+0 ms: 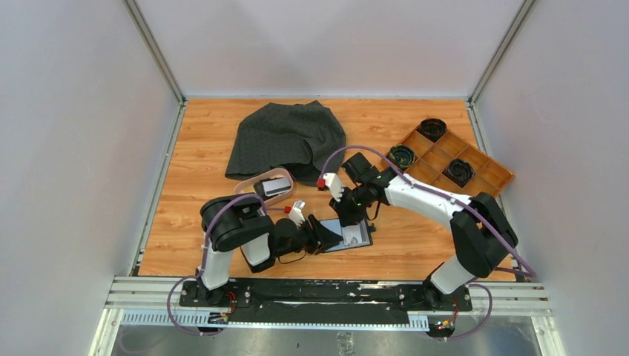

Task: Put the credit cards into the card holder
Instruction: Insert the credit card into the card holder.

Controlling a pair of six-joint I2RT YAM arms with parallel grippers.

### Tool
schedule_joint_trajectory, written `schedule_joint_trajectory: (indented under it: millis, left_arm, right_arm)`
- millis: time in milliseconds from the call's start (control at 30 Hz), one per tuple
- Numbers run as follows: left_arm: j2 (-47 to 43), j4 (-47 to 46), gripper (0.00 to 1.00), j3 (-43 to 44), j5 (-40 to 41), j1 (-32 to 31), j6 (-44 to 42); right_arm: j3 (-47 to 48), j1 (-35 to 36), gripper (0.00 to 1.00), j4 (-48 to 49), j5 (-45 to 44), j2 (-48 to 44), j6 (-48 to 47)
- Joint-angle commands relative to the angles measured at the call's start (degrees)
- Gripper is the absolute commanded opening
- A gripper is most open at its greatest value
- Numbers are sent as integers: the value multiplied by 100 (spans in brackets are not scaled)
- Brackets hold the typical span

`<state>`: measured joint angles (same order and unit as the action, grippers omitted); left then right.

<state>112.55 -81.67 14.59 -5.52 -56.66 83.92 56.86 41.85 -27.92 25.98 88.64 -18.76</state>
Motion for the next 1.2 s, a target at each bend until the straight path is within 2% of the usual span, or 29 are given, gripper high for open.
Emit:
schedule_joint_trajectory:
  millis: [0, 100, 267, 533, 700, 733, 800, 900, 967, 1167]
  left_arm:
    - [-291, 217, 42, -69, 77, 41, -352]
    - [-647, 601, 42, -70, 101, 41, -553]
    - [-1592, 1926, 42, 57, 194, 41, -1136]
    - [-4173, 5364, 42, 429, 946, 41, -2691]
    - [-5342, 7477, 45, 1274, 1367, 71, -3703]
    - [-5463, 7802, 54, 1433, 1417, 80, -3873]
    - [-5612, 8422, 62, 1711, 1578, 98, -4130]
    - [-5799, 8698, 78, 1855, 1566, 160, -4561]
    - [-5929, 8703, 98, 1813, 1507, 270, -4651]
    - [-6279, 8472, 100, 1446, 1333, 653, -4513]
  right_arm:
    - [264, -635, 19, -1042, 1126, -242, -1288]
    - [236, -1119, 19, -1211, 1474, -428, -1613]
    - [137, -1597, 19, -1248, 1770, -748, -1850]
    - [68, -1743, 19, -1286, 2079, -1101, -2147]
    - [45, -1818, 19, -1294, 2138, -1292, -2197]
    - [47, -1834, 19, -1292, 2141, -1322, -2201]
    - [32, -1890, 19, -1295, 2140, -1397, -2217]
    - [-11, -1974, 19, -1303, 2124, -1538, -2277]
    - [-71, -2040, 19, -1302, 2126, -1633, -2337]
    - [-323, -2119, 20, -1303, 2098, -1851, -2727]
